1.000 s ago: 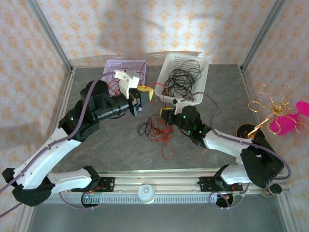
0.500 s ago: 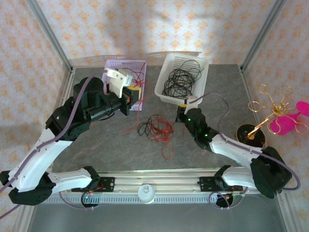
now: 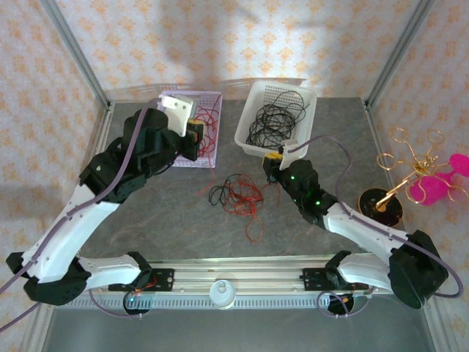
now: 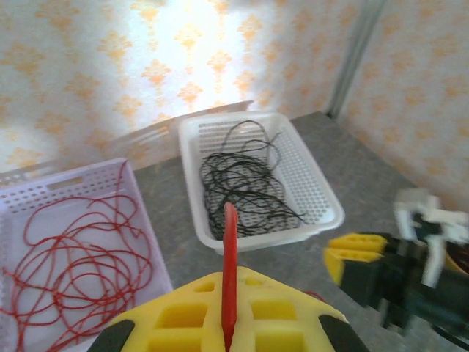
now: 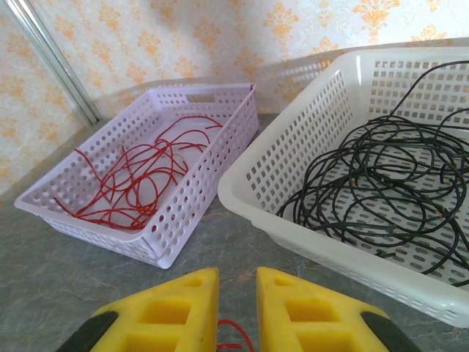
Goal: Untangle the cables
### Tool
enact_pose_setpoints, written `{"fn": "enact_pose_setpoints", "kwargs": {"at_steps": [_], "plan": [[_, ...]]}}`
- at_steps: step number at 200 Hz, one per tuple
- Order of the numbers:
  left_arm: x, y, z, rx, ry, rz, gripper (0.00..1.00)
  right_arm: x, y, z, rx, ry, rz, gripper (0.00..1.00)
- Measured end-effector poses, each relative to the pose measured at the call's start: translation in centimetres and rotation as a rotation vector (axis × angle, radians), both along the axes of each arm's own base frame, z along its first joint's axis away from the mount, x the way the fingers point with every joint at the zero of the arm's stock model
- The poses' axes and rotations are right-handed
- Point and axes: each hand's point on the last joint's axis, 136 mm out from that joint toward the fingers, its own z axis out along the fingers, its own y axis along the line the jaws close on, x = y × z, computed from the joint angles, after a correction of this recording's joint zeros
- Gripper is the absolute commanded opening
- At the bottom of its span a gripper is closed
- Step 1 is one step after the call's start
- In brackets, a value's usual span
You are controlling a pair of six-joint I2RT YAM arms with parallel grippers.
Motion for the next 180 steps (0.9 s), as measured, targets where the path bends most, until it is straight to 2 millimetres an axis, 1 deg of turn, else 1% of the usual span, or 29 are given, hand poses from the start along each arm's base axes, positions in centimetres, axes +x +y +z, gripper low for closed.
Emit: {"fn": "enact_pose_setpoints", "kwargs": {"at_steps": [9, 24, 44, 73, 91, 113, 137, 150, 163, 180], "plan": [[1.4, 0.4, -0.2, 0.007, 0.005, 0.035, 0.00, -0.2, 0.0, 0.3, 0.007, -0.005, 0.004, 0.20], [4.3, 1.3, -1.0, 0.016, 0.019, 0.095, 0.00, -0.5, -0.1, 0.9, 0.022, -0.014, 0.012, 0.20], [8.7, 2.9, -2.3, 0.033, 0.044, 0.180, 0.00, -0.9, 0.1, 1.1, 0.043, -0.012, 0.032, 0.20], [15.2, 5.9, -3.8, 0.028, 0.053, 0.296, 0.00, -1.8, 0.5, -0.2, 0.058, 0.028, 0.071, 0.21], [18.1, 7.7, -4.3, 0.012, 0.051, 0.356, 0.00, -2.3, 0.7, -1.3, 0.061, 0.060, 0.092, 0.21], [20.5, 9.1, -4.3, -0.011, 0.031, 0.393, 0.00, -3.1, 0.8, -2.0, 0.071, 0.091, 0.115, 0.21], [21.9, 9.8, -4.4, -0.042, 0.016, 0.412, 0.00, -4.0, 0.9, -1.8, 0.087, 0.091, 0.134, 0.21], [22.7, 10.2, -4.8, -0.058, 0.015, 0.422, 0.00, -4.3, 0.7, -2.0, 0.088, 0.088, 0.136, 0.21], [23.4, 10.6, -5.3, -0.076, 0.017, 0.434, 0.00, -4.5, 0.5, -2.5, 0.081, 0.096, 0.135, 0.21], [24.5, 11.1, -6.5, -0.090, 0.029, 0.451, 0.00, -4.6, 0.4, -3.3, 0.069, 0.108, 0.136, 0.21]]}}
